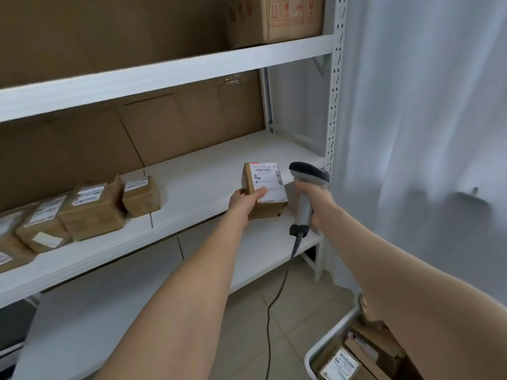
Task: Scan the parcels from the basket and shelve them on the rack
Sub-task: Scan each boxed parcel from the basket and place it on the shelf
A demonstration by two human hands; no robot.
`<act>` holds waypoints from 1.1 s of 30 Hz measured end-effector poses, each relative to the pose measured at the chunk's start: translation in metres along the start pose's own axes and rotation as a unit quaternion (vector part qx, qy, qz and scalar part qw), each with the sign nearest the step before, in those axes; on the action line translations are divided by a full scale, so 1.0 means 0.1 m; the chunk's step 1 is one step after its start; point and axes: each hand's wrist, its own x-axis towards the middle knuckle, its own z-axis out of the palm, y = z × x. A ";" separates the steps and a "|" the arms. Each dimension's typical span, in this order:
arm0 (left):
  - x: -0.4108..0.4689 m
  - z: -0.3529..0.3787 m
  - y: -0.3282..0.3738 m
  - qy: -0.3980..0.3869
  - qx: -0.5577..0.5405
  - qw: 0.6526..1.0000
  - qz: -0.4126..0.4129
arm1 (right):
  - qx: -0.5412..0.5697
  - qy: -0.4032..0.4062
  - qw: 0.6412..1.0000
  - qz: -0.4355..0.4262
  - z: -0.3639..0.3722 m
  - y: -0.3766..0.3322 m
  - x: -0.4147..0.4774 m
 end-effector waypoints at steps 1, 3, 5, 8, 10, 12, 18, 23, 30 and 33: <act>0.02 -0.11 0.01 0.011 0.000 1.000 0.000 | 0.003 -0.015 1.000 0.005 0.13 0.02 0.02; 0.08 -0.32 0.05 0.032 -0.005 0.999 -0.001 | -0.001 -0.040 0.999 0.019 0.40 0.06 0.07; 0.18 -0.53 0.11 0.051 -0.014 0.999 -0.004 | -0.007 -0.064 0.997 0.035 0.68 0.08 0.12; 0.38 -0.85 0.21 0.079 -0.016 0.997 -0.020 | -0.022 -0.101 0.994 0.047 1.12 0.11 0.27; 0.57 -1.05 0.28 0.095 -0.010 0.995 -0.033 | -0.044 -0.118 0.991 0.054 1.42 0.15 0.39; 0.78 -1.26 0.33 0.111 0.000 0.993 -0.045 | -0.051 -0.132 0.988 0.056 1.72 0.21 0.55; 1.41 -1.90 0.44 0.125 0.018 0.987 -0.098 | -0.071 -0.144 0.985 0.067 2.63 0.45 1.04; 1.82 -2.27 0.48 0.119 0.033 0.981 -0.146 | -0.076 -0.153 0.983 0.074 3.14 0.66 1.38; 2.23 -2.41 0.47 0.110 0.145 0.976 -0.118 | -0.078 -0.160 0.980 0.091 3.50 0.87 1.60; 2.34 -2.46 0.45 0.107 0.175 0.974 -0.094 | -0.090 -0.147 0.981 0.093 3.57 0.91 1.66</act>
